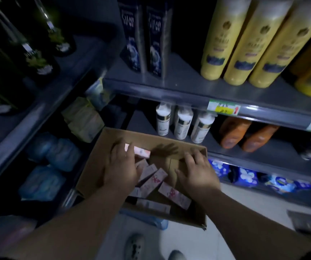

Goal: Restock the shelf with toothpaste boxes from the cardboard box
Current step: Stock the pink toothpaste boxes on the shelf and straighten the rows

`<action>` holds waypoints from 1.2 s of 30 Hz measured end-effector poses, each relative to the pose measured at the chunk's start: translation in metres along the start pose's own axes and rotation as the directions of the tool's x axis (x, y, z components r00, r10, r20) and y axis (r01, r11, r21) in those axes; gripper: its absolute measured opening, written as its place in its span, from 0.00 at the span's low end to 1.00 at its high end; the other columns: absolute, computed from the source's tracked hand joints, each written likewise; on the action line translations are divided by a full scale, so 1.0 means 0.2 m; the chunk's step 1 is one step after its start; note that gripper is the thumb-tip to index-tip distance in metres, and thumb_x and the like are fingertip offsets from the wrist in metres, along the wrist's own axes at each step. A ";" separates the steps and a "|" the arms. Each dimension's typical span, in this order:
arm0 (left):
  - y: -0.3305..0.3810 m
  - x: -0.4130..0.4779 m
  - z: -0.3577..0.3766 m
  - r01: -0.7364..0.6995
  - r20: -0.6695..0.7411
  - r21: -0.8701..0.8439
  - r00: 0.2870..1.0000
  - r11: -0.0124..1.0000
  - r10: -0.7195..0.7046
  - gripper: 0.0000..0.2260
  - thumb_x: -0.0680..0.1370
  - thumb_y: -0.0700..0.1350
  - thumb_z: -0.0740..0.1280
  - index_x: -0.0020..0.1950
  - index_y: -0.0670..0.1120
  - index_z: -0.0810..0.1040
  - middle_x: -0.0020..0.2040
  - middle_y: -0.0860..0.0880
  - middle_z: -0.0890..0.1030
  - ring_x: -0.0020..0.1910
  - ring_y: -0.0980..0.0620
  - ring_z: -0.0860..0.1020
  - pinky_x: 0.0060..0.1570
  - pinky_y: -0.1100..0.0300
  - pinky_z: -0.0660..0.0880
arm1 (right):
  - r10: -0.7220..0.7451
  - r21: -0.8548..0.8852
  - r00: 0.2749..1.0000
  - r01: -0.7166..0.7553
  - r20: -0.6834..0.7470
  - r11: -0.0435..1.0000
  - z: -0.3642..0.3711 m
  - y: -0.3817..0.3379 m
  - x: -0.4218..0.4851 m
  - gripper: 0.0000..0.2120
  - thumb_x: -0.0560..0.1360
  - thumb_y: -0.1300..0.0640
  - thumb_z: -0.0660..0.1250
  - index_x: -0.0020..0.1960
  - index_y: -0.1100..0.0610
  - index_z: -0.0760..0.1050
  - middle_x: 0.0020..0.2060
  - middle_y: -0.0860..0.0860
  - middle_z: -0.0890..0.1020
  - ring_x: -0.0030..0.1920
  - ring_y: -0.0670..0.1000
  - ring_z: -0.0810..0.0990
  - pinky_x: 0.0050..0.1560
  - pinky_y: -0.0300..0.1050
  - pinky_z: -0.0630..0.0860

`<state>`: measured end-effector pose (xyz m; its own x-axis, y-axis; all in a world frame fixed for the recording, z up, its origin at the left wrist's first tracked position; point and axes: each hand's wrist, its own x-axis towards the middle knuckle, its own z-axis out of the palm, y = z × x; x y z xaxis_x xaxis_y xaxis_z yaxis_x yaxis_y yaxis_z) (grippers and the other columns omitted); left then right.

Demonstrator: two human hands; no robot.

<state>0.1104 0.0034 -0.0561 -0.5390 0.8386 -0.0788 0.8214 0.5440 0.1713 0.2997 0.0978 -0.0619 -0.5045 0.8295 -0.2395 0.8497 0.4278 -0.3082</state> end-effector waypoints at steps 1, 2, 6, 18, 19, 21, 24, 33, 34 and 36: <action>-0.03 0.01 0.08 -0.010 0.032 0.016 0.999 1.000 0.010 0.31 0.77 0.57 0.63 0.77 0.48 0.58 0.76 0.45 0.58 0.75 0.45 0.57 0.70 0.49 0.56 | 0.011 0.012 1.000 -0.011 0.020 1.000 0.07 0.01 0.01 0.30 0.78 0.39 0.58 0.76 0.50 0.59 0.76 0.55 0.59 0.74 0.57 0.59 0.72 0.51 0.61; -0.07 0.01 0.16 -0.025 0.065 0.041 0.998 0.999 0.023 0.32 0.77 0.58 0.63 0.77 0.49 0.57 0.77 0.47 0.58 0.75 0.46 0.57 0.70 0.49 0.57 | 0.012 0.025 1.000 -0.012 0.023 1.000 0.15 0.01 0.01 0.31 0.77 0.39 0.59 0.76 0.50 0.60 0.75 0.56 0.61 0.73 0.58 0.62 0.71 0.51 0.62; -0.18 0.05 0.41 -0.095 0.177 0.059 0.981 0.994 0.083 0.33 0.74 0.59 0.66 0.76 0.53 0.59 0.76 0.49 0.60 0.73 0.48 0.60 0.70 0.49 0.61 | 0.030 0.039 0.998 -0.032 0.053 0.999 0.41 0.03 0.04 0.31 0.77 0.38 0.60 0.75 0.50 0.62 0.75 0.56 0.63 0.72 0.58 0.66 0.70 0.51 0.66; -0.23 0.16 0.72 -0.400 0.633 0.129 0.738 0.907 0.236 0.20 0.72 0.56 0.70 0.62 0.55 0.76 0.63 0.49 0.74 0.60 0.48 0.72 0.62 0.51 0.69 | 0.125 0.125 0.968 -0.155 0.218 0.980 0.72 0.09 0.16 0.32 0.77 0.45 0.65 0.76 0.43 0.54 0.77 0.50 0.55 0.75 0.55 0.60 0.68 0.53 0.67; -0.23 0.17 0.72 -0.386 0.628 0.108 0.740 0.916 0.238 0.18 0.73 0.56 0.69 0.61 0.54 0.76 0.62 0.50 0.75 0.59 0.49 0.73 0.61 0.52 0.70 | 0.132 0.124 0.964 -0.163 0.229 0.979 0.74 0.10 0.17 0.32 0.76 0.46 0.65 0.76 0.42 0.54 0.77 0.50 0.55 0.74 0.55 0.61 0.67 0.53 0.68; -0.24 0.18 0.71 -0.288 0.586 0.007 0.777 0.958 0.229 0.15 0.74 0.58 0.67 0.57 0.54 0.77 0.57 0.53 0.77 0.56 0.52 0.75 0.57 0.55 0.71 | 0.140 0.115 0.956 -0.174 0.257 0.978 0.76 0.10 0.18 0.33 0.75 0.47 0.67 0.75 0.41 0.54 0.77 0.51 0.55 0.73 0.56 0.63 0.66 0.55 0.71; -0.21 0.20 0.67 -0.082 0.517 -0.205 0.837 0.975 0.179 0.12 0.76 0.59 0.65 0.55 0.55 0.75 0.51 0.56 0.77 0.51 0.55 0.77 0.51 0.58 0.75 | 0.153 0.101 0.943 -0.191 0.296 0.976 0.80 0.10 0.20 0.34 0.74 0.48 0.68 0.74 0.39 0.54 0.77 0.51 0.55 0.71 0.58 0.67 0.62 0.56 0.74; -0.17 0.23 0.74 0.060 0.347 -0.411 0.933 0.910 0.096 0.16 0.79 0.54 0.61 0.67 0.55 0.69 0.63 0.52 0.75 0.62 0.53 0.74 0.58 0.54 0.74 | 0.146 0.043 0.911 -0.176 0.386 0.983 0.89 0.11 0.21 0.28 0.79 0.49 0.61 0.75 0.40 0.53 0.61 0.52 0.77 0.58 0.53 0.78 0.53 0.48 0.77; -0.17 0.23 0.75 0.080 0.358 -0.420 0.930 0.904 0.084 0.16 0.79 0.54 0.61 0.67 0.55 0.69 0.64 0.52 0.75 0.63 0.53 0.74 0.58 0.53 0.74 | 0.145 0.038 0.916 -0.171 0.374 0.985 0.89 0.10 0.22 0.28 0.79 0.49 0.62 0.75 0.42 0.54 0.60 0.52 0.77 0.58 0.53 0.79 0.54 0.49 0.77; -0.17 0.23 0.75 0.100 0.362 -0.433 0.929 0.896 0.072 0.18 0.80 0.53 0.61 0.69 0.55 0.67 0.66 0.52 0.74 0.64 0.52 0.73 0.60 0.54 0.72 | 0.172 0.023 0.924 -0.190 0.341 0.981 0.87 0.10 0.23 0.29 0.78 0.50 0.63 0.74 0.43 0.54 0.58 0.52 0.78 0.54 0.52 0.80 0.52 0.49 0.79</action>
<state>0.0862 0.0271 -0.2119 -0.3743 0.8283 -0.4169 0.6016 0.5591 0.5706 0.2672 0.0815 -0.2385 -0.3728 0.7176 -0.5883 0.9266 0.2537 -0.2776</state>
